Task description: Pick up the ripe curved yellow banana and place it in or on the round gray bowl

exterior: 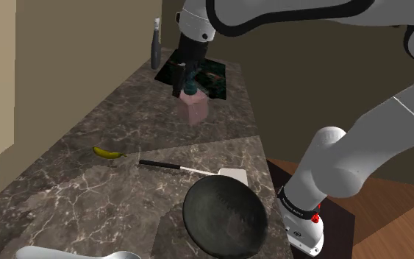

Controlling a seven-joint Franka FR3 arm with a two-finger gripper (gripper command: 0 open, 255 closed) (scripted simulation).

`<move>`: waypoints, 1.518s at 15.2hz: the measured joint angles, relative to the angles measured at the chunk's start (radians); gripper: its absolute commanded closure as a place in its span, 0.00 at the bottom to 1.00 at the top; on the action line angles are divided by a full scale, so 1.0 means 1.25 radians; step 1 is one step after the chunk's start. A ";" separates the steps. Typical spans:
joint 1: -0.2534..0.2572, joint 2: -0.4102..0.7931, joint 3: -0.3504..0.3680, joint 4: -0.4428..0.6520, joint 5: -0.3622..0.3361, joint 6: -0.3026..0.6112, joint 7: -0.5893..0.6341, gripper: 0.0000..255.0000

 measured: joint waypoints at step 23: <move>0.203 0.444 0.087 0.294 0.039 0.064 0.063 0.00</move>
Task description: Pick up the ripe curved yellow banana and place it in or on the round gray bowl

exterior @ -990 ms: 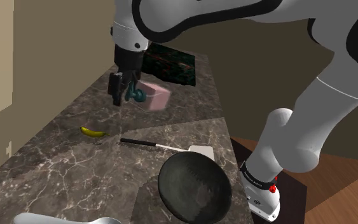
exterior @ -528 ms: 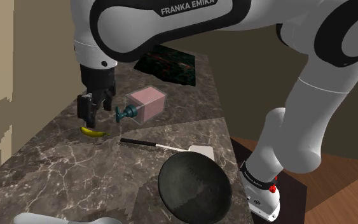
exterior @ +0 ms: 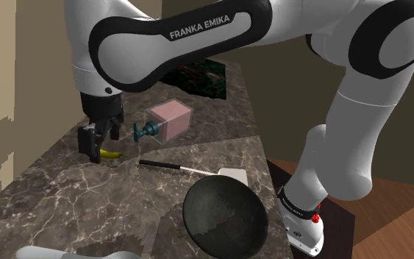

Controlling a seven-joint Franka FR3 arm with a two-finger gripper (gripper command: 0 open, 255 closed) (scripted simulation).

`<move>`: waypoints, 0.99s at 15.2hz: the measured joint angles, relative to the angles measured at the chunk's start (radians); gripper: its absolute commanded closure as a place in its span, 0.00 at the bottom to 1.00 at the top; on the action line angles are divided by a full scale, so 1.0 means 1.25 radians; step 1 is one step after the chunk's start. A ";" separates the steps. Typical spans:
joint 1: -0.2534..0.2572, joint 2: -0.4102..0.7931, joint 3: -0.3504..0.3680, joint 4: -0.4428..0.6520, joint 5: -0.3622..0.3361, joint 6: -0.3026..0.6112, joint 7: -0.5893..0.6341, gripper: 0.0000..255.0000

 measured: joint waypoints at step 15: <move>0.000 0.009 -0.002 -0.014 -0.003 0.027 0.000 1.00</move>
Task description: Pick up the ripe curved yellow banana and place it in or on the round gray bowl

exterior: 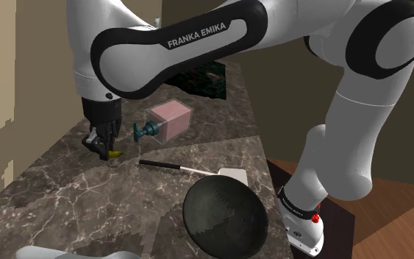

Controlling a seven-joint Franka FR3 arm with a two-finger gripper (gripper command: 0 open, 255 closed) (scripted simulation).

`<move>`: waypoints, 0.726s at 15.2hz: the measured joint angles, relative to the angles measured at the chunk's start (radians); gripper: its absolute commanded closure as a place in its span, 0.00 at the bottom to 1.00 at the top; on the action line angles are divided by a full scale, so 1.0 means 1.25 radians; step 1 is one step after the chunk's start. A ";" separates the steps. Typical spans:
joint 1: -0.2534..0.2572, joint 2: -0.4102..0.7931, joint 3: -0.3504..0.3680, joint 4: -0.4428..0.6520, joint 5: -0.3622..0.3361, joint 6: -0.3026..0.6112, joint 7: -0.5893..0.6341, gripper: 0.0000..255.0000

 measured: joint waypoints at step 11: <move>0.001 -0.016 0.003 0.042 0.004 -0.060 0.003 1.00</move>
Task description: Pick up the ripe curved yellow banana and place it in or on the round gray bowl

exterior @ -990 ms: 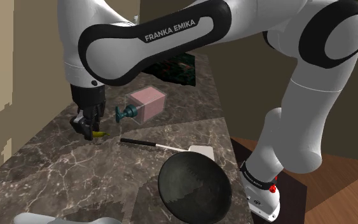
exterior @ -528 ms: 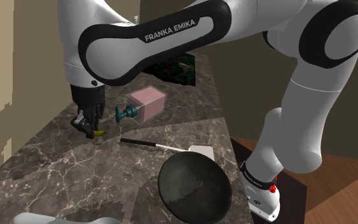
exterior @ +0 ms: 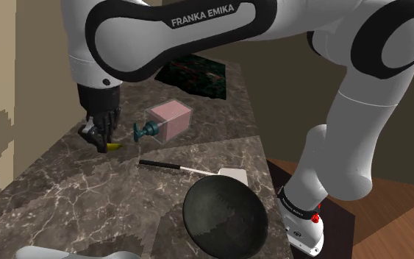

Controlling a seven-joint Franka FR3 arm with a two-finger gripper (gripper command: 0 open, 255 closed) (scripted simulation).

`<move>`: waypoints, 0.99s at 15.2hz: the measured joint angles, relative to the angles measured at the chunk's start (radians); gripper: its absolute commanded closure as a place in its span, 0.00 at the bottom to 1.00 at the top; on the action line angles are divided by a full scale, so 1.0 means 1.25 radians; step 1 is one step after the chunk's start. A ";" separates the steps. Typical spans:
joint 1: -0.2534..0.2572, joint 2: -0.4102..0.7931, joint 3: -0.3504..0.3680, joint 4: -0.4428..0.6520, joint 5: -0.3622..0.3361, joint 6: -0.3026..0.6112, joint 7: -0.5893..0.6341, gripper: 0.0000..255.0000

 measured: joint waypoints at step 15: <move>-0.002 -0.024 0.001 0.129 0.004 -0.152 0.006 1.00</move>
